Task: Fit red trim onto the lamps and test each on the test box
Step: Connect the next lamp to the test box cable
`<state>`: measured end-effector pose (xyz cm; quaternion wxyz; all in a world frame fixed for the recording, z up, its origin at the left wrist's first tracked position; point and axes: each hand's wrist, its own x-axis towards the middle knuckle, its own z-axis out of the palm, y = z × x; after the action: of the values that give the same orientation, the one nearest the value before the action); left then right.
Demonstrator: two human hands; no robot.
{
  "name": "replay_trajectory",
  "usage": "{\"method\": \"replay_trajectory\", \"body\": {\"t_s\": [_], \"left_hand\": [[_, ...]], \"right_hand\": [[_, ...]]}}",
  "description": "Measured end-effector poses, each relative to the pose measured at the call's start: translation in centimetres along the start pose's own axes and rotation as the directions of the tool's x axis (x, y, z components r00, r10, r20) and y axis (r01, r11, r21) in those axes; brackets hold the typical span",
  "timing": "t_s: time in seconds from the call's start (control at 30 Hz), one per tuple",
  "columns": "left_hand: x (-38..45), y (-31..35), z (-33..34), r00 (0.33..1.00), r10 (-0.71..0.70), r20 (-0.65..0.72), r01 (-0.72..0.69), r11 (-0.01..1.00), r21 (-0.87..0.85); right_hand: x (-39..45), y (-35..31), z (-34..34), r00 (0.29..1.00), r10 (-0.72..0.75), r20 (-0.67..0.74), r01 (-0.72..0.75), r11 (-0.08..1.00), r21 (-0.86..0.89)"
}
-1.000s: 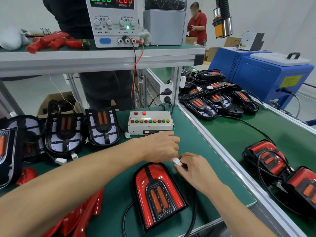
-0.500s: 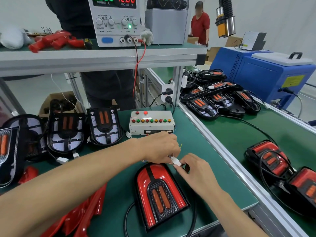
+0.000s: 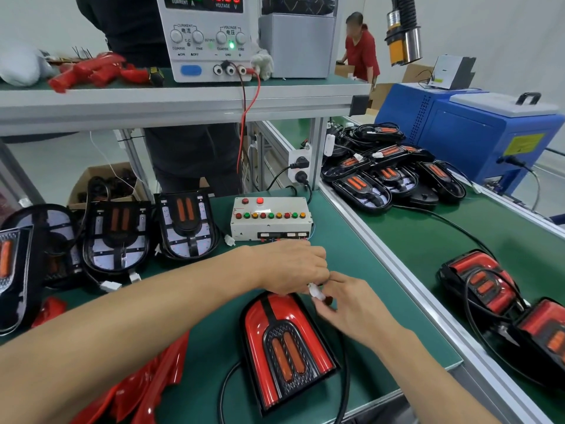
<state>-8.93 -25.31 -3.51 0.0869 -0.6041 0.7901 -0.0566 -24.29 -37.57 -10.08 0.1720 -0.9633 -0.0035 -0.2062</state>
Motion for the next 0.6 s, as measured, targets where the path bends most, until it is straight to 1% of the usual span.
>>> {"method": "replay_trajectory", "body": {"t_s": [0.07, 0.1, 0.17, 0.2, 0.3, 0.4, 0.47, 0.5, 0.57, 0.6], "left_hand": [[0.1, -0.1, 0.0, 1.0, 0.005, -0.001, -0.005, 1.0, -0.029], [0.0, -0.3, 0.1, 1.0, 0.005, 0.011, -0.005, 1.0, -0.026], [-0.5, -1.1, 0.0, 0.998, -0.029, 0.052, 0.029, 1.0, -0.01], [-0.8, -1.5, -0.1, 0.996, -0.055, 0.067, 0.056, 0.998, -0.017], [-0.8, -2.0, -0.6, 0.997, -0.065, 0.04, 0.066, 0.998, -0.01], [-0.1, -1.4, -0.3, 0.991, -0.117, 0.073, 0.111, 0.99, 0.084], [0.0, -1.1, 0.5, 0.984, -0.15, 0.097, 0.13, 0.973, 0.19], [-0.3, -0.9, 0.9, 0.98, -0.174, 0.093, 0.151, 0.966, 0.211], [-1.1, -0.6, 1.3, 0.973, -0.225, 0.043, 0.214, 0.96, 0.18], [-1.7, -0.3, 1.2, 0.965, -0.263, 0.007, 0.26, 0.957, 0.131]], "right_hand": [[0.0, 0.0, -0.2, 1.0, -0.006, 0.024, 0.006, 1.0, 0.027], [0.0, 0.0, -0.3, 0.998, -0.006, 0.059, 0.004, 0.999, 0.033], [-0.3, 0.3, -0.5, 0.992, 0.017, 0.127, -0.025, 0.998, 0.06], [-0.6, 0.5, -0.4, 0.99, 0.04, 0.137, -0.052, 0.995, 0.084], [-1.1, 0.6, -0.4, 0.988, 0.12, 0.098, -0.132, 0.984, 0.123], [-1.2, -0.2, -0.1, 0.973, 0.222, 0.059, -0.228, 0.964, 0.136], [-1.6, -0.2, -0.1, 0.943, 0.329, 0.052, -0.334, 0.933, 0.136], [-2.0, -0.1, -0.2, 0.922, 0.384, 0.056, -0.388, 0.909, 0.154], [-3.0, 0.1, -0.3, 0.862, 0.501, 0.076, -0.502, 0.821, 0.273], [-3.6, 0.1, -0.5, 0.83, 0.55, 0.098, -0.547, 0.764, 0.341]]}}
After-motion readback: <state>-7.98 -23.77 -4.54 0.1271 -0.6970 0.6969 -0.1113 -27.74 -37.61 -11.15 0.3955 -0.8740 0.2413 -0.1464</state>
